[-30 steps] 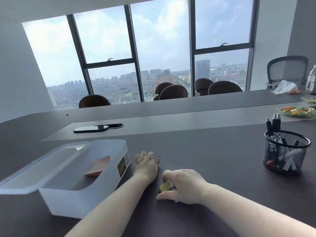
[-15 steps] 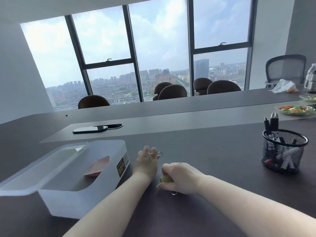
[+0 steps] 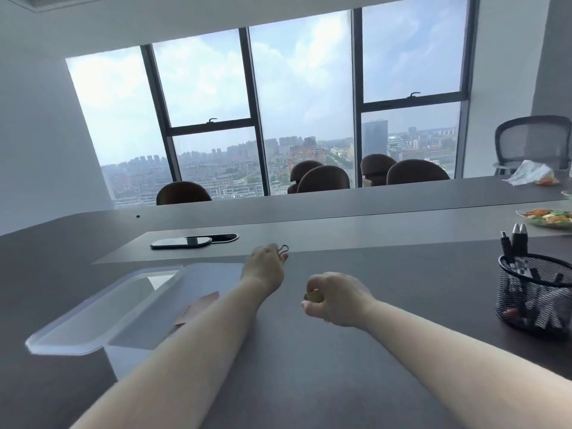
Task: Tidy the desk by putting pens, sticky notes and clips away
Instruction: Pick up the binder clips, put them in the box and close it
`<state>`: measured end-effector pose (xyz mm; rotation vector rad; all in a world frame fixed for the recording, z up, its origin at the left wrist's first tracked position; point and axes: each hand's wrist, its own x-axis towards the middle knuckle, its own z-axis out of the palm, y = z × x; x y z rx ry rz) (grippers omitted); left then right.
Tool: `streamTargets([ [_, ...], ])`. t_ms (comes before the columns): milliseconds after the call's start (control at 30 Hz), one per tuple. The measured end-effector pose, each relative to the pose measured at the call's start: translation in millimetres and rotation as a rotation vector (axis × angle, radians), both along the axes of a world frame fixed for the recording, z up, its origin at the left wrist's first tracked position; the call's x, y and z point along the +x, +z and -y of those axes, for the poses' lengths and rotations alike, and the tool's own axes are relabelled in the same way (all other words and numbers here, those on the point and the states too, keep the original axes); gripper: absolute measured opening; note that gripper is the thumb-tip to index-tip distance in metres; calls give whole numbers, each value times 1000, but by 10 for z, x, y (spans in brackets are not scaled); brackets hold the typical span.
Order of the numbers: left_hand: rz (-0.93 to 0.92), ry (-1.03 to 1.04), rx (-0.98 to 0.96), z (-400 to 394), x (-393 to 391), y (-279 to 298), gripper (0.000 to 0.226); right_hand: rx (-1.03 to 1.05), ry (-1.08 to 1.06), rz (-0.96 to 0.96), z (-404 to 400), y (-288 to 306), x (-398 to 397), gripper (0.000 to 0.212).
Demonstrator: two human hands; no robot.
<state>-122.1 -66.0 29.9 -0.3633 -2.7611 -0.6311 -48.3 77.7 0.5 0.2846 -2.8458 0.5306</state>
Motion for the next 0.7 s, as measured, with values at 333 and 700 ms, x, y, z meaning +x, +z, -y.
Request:
streamTargets([
  [333,-28,167,38,1177,176,380,35,26,198,25,1188,670,-247,30],
  [700,406,198,133,1993,480,222,23,-103,210,445,2134,734,-334,18],
])
